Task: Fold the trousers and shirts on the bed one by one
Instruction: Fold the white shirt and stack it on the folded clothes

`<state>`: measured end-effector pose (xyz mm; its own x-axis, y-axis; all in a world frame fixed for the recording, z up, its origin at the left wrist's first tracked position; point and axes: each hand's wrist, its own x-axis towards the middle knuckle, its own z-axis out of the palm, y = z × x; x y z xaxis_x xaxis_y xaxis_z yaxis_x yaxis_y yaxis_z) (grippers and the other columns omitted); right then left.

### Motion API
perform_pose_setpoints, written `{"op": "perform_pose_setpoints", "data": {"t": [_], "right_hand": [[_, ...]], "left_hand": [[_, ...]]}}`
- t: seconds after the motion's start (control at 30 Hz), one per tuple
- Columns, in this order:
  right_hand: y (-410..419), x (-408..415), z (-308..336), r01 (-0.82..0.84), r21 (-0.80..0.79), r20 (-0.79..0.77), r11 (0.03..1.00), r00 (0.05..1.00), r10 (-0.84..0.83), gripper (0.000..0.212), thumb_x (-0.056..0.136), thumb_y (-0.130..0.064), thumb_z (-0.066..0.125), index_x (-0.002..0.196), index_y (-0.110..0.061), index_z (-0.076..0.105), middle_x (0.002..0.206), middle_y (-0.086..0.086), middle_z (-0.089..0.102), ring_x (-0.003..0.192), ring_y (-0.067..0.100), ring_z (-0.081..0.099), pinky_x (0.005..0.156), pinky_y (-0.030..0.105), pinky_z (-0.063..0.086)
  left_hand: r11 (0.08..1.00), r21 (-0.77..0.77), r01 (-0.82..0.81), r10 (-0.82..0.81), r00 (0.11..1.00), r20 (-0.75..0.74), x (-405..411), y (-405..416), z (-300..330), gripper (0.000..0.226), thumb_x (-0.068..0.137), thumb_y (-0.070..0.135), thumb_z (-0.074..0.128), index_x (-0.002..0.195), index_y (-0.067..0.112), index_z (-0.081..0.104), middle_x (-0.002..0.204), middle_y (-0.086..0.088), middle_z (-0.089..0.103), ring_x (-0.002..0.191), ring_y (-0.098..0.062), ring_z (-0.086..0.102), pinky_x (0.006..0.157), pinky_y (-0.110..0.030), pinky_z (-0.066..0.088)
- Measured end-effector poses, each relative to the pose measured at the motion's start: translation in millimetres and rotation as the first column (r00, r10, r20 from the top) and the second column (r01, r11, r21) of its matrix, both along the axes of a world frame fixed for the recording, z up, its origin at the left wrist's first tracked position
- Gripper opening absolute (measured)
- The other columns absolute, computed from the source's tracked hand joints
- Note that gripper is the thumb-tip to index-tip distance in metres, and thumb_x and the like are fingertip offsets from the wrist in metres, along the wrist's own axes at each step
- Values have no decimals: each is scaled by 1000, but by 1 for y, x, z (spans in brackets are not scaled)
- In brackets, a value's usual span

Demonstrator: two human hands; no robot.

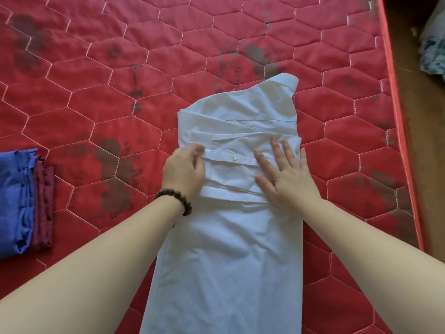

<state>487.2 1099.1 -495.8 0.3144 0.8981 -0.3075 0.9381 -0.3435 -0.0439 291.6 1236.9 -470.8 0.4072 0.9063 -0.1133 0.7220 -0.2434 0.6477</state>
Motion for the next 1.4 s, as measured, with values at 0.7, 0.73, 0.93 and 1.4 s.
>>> {"op": "perform_pose_setpoints", "data": {"t": [0.7, 0.73, 0.93, 1.4], "right_hand": [[2, -1, -13, 175, 135, -2, 975, 984, -177, 72, 93, -61, 11, 153, -23, -1, 161, -2, -7, 147, 12, -14, 118, 44, -11], [-4, 4, -12, 211, 113, -11, 971, 977, -211, 73, 91, -63, 8, 153, -25, -4, 161, -1, -10, 146, 12, -16, 118, 45, -11], [12, -13, -3, 257, 203, 82, 945, 957, -278, 66, 98, -51, 24, 151, -12, 20, 159, 13, 14, 149, 23, 4, 113, 54, -13], [-18, 0, 2, 315, -27, 118, 949, 943, -310, 84, 89, -68, 3, 150, -13, -13, 160, 1, -17, 145, 14, -20, 115, 52, -14]], "left_hand": [[847, 200, 493, -333, 784, -523, 19, -20, -44, 64, 92, 47, 11, 152, 28, 9, 161, -10, 2, 147, -36, -3, 119, -49, 2], [850, 204, 486, -330, 792, -513, 18, -20, -45, 64, 91, 47, 12, 152, 29, 10, 160, -12, 3, 147, -36, -2, 119, -48, 2], [868, 197, 457, -322, 818, -477, 16, -19, -47, 62, 92, 46, 20, 152, 33, 10, 159, -19, -3, 147, -33, -4, 118, -42, -5], [852, 28, 522, -441, 746, -498, 19, -10, -31, 67, 95, 46, 31, 151, 36, -5, 158, -13, -21, 145, -26, -22, 117, -45, -13]]}}
